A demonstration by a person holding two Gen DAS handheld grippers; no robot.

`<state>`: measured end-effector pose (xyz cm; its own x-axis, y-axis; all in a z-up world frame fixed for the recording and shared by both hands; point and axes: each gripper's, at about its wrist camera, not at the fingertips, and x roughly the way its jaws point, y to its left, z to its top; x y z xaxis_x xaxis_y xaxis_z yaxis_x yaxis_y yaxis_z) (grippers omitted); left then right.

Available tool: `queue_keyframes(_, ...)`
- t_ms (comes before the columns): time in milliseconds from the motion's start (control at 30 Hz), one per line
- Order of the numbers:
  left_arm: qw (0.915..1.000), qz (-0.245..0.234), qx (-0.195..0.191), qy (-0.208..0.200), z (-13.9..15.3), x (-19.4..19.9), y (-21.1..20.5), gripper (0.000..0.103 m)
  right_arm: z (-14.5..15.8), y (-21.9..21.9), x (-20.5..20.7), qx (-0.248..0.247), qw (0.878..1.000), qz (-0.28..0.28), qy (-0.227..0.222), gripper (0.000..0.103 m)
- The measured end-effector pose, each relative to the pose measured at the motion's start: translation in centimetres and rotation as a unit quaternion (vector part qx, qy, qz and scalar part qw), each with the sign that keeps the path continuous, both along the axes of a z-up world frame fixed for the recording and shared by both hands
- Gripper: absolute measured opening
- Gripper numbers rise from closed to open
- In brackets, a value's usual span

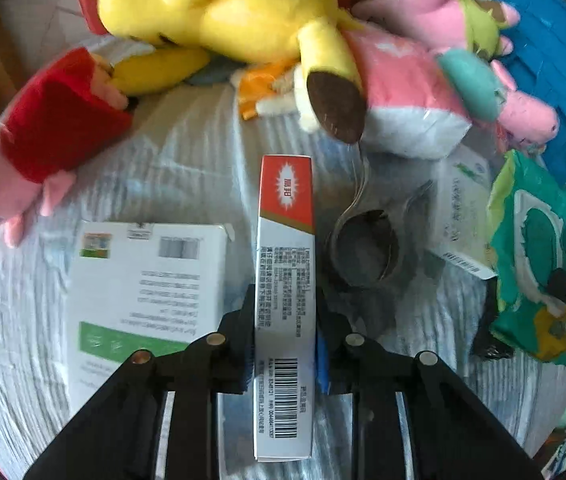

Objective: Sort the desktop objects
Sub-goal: 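Grasp the white-red medicine box with the left tool while the right tool grasps the teal wipes packet, then lift the medicine box and teal wipes packet and carry toward the crate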

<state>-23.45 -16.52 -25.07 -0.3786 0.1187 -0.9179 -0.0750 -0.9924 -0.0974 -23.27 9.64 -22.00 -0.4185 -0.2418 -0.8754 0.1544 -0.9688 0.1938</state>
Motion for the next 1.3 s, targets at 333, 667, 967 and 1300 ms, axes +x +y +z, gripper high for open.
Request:
queue_keyframes(333,0.9957,-0.031,0.032,0.081,8.9,2.6,1.3,0.022,6.9,-2.1,2.5,0.003,0.998,0.021,0.060,0.053)
queue_keyframes(667,0.9853,-0.069,0.044,0.150,16.0,4.2,4.0,0.022,14.1,-1.7,5.4,0.016,0.991,-0.005,0.135,0.053)
queue_keyframes(967,0.9719,-0.112,0.053,0.200,20.7,5.2,6.7,0.022,19.4,0.0,8.7,0.023,0.979,-0.043,0.197,0.053)
queue_keyframes(1300,0.9574,-0.154,0.065,0.235,24.2,5.3,10.6,0.022,23.5,2.6,10.7,0.035,0.966,-0.077,0.245,0.053)
